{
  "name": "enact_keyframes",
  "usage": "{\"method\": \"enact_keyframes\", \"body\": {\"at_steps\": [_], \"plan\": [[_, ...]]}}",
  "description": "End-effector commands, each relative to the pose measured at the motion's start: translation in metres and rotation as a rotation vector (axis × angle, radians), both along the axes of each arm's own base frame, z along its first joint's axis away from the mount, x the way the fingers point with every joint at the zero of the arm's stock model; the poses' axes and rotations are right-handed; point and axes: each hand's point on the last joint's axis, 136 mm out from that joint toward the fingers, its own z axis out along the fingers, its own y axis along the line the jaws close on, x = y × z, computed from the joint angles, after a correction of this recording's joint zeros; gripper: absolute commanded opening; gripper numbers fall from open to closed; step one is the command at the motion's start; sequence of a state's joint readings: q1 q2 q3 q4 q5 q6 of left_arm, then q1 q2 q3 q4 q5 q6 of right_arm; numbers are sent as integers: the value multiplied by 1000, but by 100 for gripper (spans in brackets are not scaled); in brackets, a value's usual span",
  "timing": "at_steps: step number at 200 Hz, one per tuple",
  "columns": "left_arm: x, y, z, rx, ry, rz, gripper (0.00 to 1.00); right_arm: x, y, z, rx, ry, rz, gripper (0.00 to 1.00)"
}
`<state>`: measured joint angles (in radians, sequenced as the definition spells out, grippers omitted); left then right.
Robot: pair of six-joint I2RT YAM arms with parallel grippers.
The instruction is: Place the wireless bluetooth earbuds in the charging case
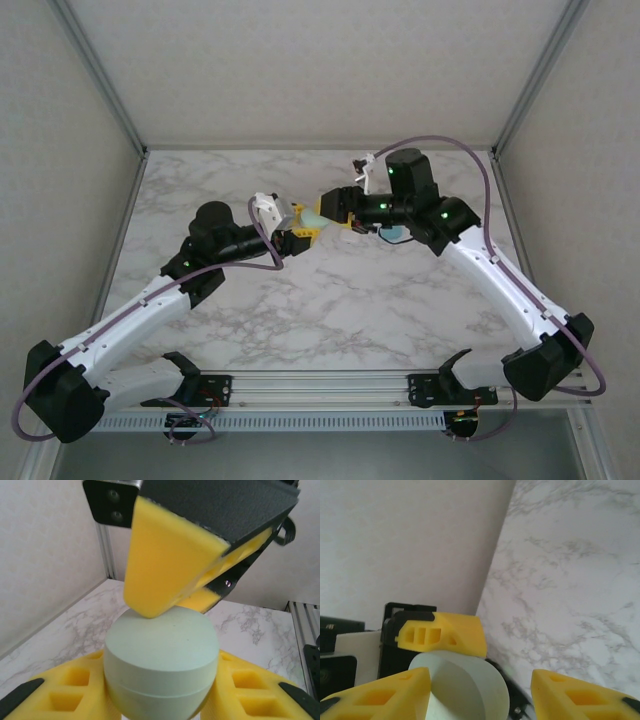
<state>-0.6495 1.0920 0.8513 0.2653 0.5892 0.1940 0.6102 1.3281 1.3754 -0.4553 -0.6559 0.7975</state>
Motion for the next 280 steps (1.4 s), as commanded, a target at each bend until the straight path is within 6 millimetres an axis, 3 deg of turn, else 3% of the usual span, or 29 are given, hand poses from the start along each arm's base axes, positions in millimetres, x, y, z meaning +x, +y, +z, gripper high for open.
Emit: {"method": "enact_keyframes", "body": {"at_steps": [1,34,81,118,146,198,245,260,280], "plan": [[-6,-1,42,-101,-69,-17,20,-15,8,23,175,46,106,57],[-6,-2,49,-124,-69,-29,20,-21,14,26,241,88,169,57],[-5,-3,49,-126,-67,-25,21,-24,16,25,271,101,197,49],[-3,-3,44,-110,-61,-19,22,-22,15,19,247,93,179,33],[2,-1,37,-86,-52,14,30,-15,10,9,201,83,123,24],[8,0,10,-17,0,45,65,-1,2,1,200,51,12,17],[7,4,-7,11,36,63,69,12,-10,-29,166,72,-75,16],[10,9,-8,13,46,101,70,21,-19,-53,106,78,-142,16],[15,20,-6,2,45,174,71,31,-37,-104,-31,102,-247,17]]}}
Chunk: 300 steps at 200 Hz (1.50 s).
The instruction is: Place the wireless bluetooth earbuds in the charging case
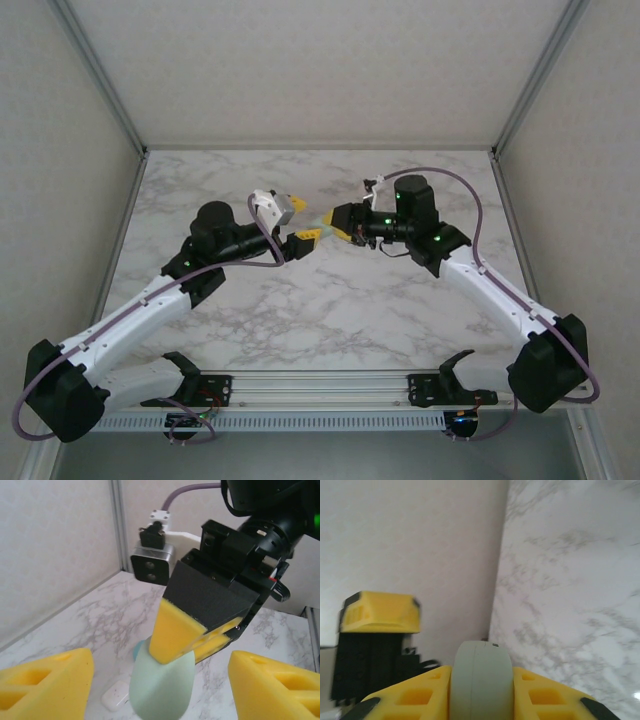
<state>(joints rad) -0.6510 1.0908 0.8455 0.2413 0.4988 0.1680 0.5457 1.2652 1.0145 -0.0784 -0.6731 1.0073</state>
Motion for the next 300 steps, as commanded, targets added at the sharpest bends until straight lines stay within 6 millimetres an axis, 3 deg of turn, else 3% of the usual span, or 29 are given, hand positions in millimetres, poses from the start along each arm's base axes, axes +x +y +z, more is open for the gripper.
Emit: {"method": "enact_keyframes", "body": {"at_steps": [1,24,47,64,98,114,157,190,206,253,280,300], "plan": [[3,14,2,-10,1,91,71,13,-23,-43,-142,-13,-124,17],[13,31,2,-25,10,212,74,20,-35,-108,-220,76,-191,17],[18,42,1,-28,23,284,78,21,-33,-154,-233,153,-199,16],[19,45,1,-21,26,300,85,23,-28,-170,-220,162,-180,16],[18,47,-1,-13,32,302,90,29,-23,-198,-244,170,-159,16],[17,48,-1,-14,30,307,100,32,-21,-208,-248,173,-153,17],[18,49,-4,0,33,315,100,33,-20,-234,-284,220,-135,20],[18,52,-7,8,34,327,100,29,-26,-244,-329,241,-139,30],[18,54,-9,13,31,335,100,26,-34,-247,-371,244,-155,39],[21,53,-10,18,29,340,100,26,-53,-233,-503,205,-175,53],[23,55,-13,24,33,359,100,28,-85,-216,-673,159,-255,57],[34,69,-24,51,62,455,100,35,-131,-179,-861,35,-393,58]]}}
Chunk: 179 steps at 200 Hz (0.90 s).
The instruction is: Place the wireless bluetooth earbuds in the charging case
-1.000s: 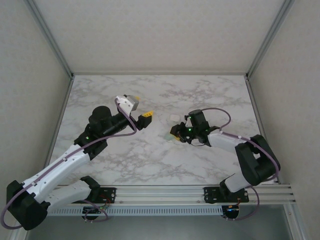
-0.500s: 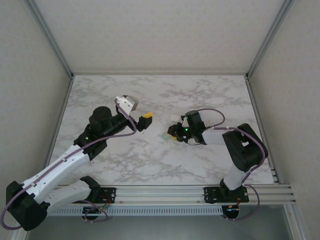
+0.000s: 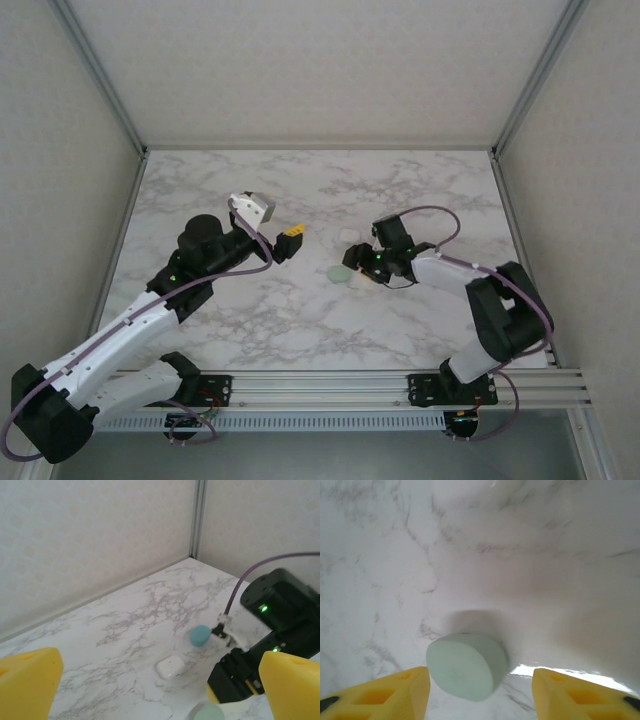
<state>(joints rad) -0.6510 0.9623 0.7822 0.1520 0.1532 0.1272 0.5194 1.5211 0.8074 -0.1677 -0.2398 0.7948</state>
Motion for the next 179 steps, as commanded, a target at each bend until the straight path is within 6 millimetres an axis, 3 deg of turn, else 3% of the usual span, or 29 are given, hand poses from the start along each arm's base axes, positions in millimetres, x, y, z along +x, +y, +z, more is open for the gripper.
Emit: {"method": "enact_keyframes", "body": {"at_steps": [1,25,39,44,59,84,94,127,150,171,179], "plan": [[12,16,-17,32,39,114,100,7,-63,39,-308,-133,-98,58],[32,49,-39,61,88,303,100,16,-137,96,-627,-355,-281,67],[46,79,-56,68,142,444,100,18,-179,124,-813,-488,-420,90],[51,92,-62,70,165,493,100,17,-193,130,-878,-526,-476,98],[63,128,-82,67,216,622,100,27,-214,121,-967,-578,-484,99],[74,179,-105,86,236,791,100,51,-226,70,-968,-513,-354,99],[78,193,-113,120,231,835,100,57,-229,65,-996,-507,-339,99],[84,230,-150,177,294,921,100,82,-207,53,-869,-709,-248,99],[88,247,-166,106,306,948,100,90,-192,46,-775,-794,-169,99],[96,238,-173,66,269,872,100,98,-180,52,-739,-891,-99,99],[99,235,-177,52,258,860,100,91,-182,35,-710,-861,-77,99]]}}
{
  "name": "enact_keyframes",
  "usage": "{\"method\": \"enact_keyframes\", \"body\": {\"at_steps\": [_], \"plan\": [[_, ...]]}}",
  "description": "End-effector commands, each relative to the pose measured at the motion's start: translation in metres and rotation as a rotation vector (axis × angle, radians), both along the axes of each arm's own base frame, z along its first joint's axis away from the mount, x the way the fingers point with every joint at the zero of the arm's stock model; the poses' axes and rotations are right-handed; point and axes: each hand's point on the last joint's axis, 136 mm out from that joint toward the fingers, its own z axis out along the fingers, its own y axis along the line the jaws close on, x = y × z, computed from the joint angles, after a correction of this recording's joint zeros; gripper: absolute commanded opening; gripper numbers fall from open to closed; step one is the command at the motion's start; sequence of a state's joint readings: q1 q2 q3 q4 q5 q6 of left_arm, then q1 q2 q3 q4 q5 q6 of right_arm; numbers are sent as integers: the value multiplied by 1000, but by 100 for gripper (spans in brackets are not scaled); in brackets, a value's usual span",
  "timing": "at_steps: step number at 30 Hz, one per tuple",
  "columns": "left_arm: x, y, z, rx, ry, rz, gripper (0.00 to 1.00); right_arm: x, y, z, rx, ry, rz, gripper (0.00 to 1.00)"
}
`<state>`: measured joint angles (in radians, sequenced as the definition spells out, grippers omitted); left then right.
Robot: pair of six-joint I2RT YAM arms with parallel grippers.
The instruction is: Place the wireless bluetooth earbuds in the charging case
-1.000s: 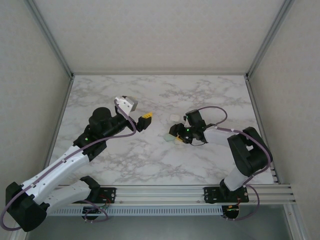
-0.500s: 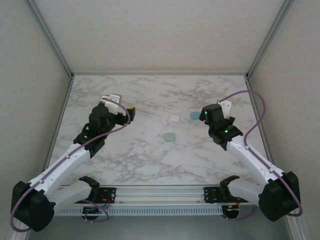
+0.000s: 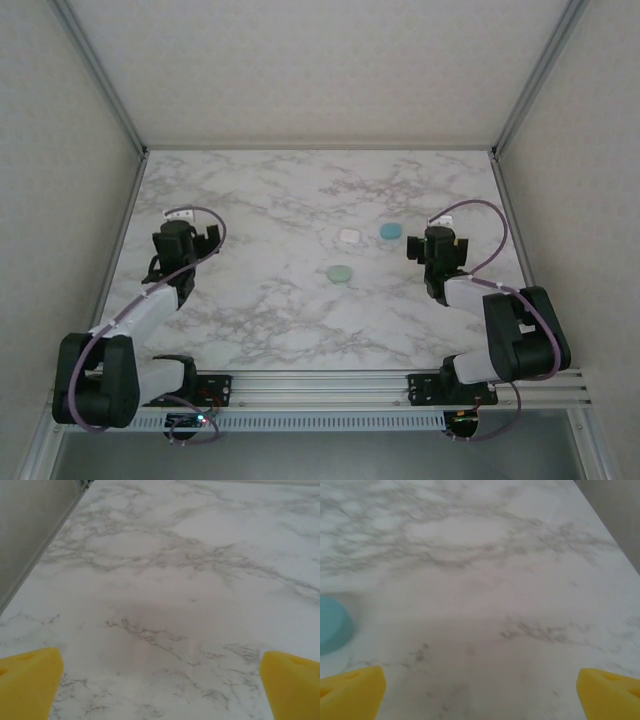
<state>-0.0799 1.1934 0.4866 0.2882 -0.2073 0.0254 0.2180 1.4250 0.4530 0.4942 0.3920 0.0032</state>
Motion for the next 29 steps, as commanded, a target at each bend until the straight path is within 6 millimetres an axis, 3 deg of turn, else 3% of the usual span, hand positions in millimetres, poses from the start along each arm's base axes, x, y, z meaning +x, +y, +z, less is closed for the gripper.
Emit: {"method": "enact_keyframes", "body": {"at_steps": [1,6,11,15,29], "plan": [[17,-15,11,-56,-132,-77,100,16,21,19,44,-148,162,99],[29,-27,-5,-74,-132,-161,100,7,11,13,113,-204,162,99],[28,-33,-35,-84,-150,-211,100,18,-14,3,145,-156,27,99],[35,-3,-39,-91,-128,-37,100,19,-15,4,143,-164,25,99],[36,-6,-39,-79,-126,-45,100,19,-15,4,141,-162,25,99]]}}
